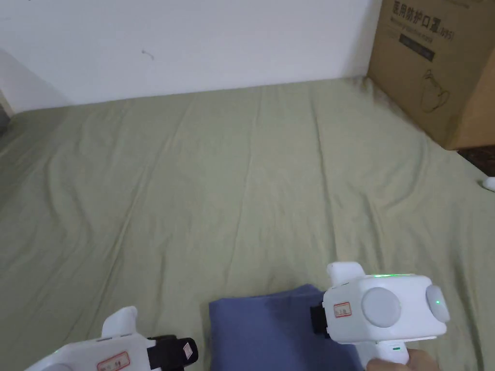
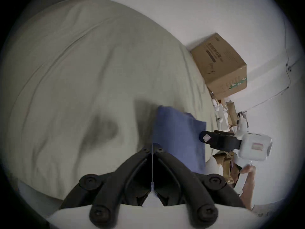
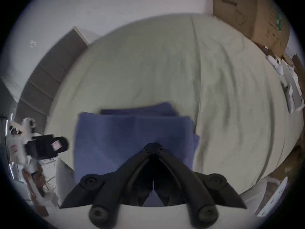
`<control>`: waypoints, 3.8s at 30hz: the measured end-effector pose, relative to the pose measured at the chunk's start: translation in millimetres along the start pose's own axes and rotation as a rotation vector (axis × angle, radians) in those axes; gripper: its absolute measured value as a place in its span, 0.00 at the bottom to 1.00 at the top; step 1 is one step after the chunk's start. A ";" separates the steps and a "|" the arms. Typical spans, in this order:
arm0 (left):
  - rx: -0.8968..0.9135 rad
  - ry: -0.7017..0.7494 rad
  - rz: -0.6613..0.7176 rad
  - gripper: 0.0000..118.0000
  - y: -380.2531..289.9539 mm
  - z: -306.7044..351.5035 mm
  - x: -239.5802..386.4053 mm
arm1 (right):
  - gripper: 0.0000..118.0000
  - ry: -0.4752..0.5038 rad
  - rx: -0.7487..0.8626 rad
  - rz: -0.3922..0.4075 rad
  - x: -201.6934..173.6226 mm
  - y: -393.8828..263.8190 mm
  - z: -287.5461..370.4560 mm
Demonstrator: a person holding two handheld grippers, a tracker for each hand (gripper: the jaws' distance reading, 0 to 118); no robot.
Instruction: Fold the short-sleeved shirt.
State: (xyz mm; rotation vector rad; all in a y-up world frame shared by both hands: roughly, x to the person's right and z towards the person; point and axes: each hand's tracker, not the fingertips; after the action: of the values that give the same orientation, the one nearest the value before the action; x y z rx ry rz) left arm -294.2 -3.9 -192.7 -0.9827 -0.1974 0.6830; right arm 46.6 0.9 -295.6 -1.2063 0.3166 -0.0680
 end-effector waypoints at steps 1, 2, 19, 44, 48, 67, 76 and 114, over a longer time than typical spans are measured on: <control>0.001 -0.001 0.013 0.01 -4.7 1.0 -5.2 | 0.00 0.014 -0.024 -0.025 1.6 -2.9 -10.8; -0.006 -0.012 0.028 0.01 -9.4 0.6 -9.2 | 0.00 0.052 -0.019 -0.028 4.8 -5.8 -18.8; -0.040 -0.167 0.155 0.90 1.5 -34.6 -23.2 | 0.00 0.104 0.004 -0.042 17.5 -3.9 -18.8; -0.256 -0.307 0.061 0.20 39.4 -80.6 -19.4 | 0.00 0.112 0.029 -0.050 -5.6 2.9 2.0; -0.207 -0.245 0.083 0.20 59.2 -43.1 -51.9 | 0.00 0.132 0.073 -0.014 -20.4 11.3 6.7; -0.248 1.106 -0.337 0.20 195.9 116.9 -201.4 | 0.00 0.072 -0.015 -0.044 -24.9 8.8 -23.3; -0.002 1.007 -0.079 0.81 195.5 150.2 -210.8 | 0.00 0.065 -0.028 -0.069 -11.4 1.0 -24.2; 0.891 0.603 -0.592 0.00 -3.0 131.0 201.1 | 0.00 -0.108 0.771 0.136 -22.0 3.8 177.5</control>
State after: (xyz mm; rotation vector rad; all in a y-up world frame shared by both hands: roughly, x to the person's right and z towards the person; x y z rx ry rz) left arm -195.5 209.8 -146.3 -0.1990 0.3278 -0.1164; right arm 74.2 168.1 -238.1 -0.4211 0.2416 -0.0036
